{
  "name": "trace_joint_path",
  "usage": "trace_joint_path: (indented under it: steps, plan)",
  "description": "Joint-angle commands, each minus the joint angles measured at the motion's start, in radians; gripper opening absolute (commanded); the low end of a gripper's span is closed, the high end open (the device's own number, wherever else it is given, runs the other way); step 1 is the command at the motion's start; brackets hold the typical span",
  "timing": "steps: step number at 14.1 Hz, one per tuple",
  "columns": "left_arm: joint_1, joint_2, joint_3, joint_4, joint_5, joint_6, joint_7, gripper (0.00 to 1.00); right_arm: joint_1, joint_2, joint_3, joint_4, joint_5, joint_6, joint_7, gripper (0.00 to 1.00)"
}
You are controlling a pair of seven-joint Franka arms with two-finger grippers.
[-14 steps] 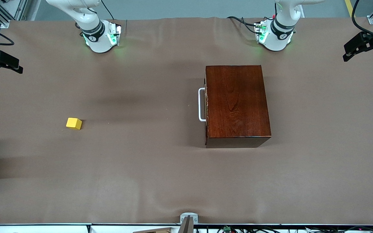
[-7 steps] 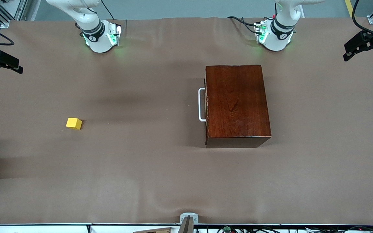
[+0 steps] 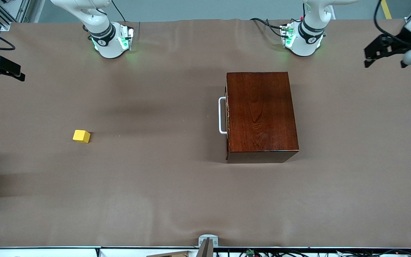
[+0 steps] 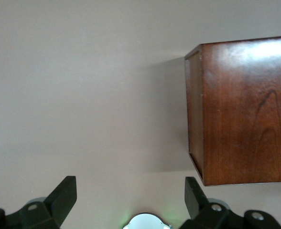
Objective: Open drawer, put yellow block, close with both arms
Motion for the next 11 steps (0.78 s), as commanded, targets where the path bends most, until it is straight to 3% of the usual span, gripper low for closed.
trace_joint_path:
  steps: [1,3,7,11]
  plan:
    - [-0.005,0.046,-0.076,0.031,-0.019,-0.016,0.0,1.0,-0.03,0.003,0.016,0.006,0.018,-0.009,-0.008,1.0]
    - [-0.014,0.103,-0.159,0.037,-0.023,-0.011,0.0,1.0,-0.029,0.003,0.016,0.008,0.018,-0.012,-0.008,1.0]
    - [-0.045,0.294,-0.328,0.163,-0.004,-0.004,-0.119,1.0,-0.03,0.003,0.016,0.006,0.019,-0.012,-0.008,1.0]
    - [-0.256,0.471,-0.319,0.277,0.103,0.065,-0.345,1.0,-0.032,0.003,0.016,0.006,0.019,-0.012,-0.008,1.0]
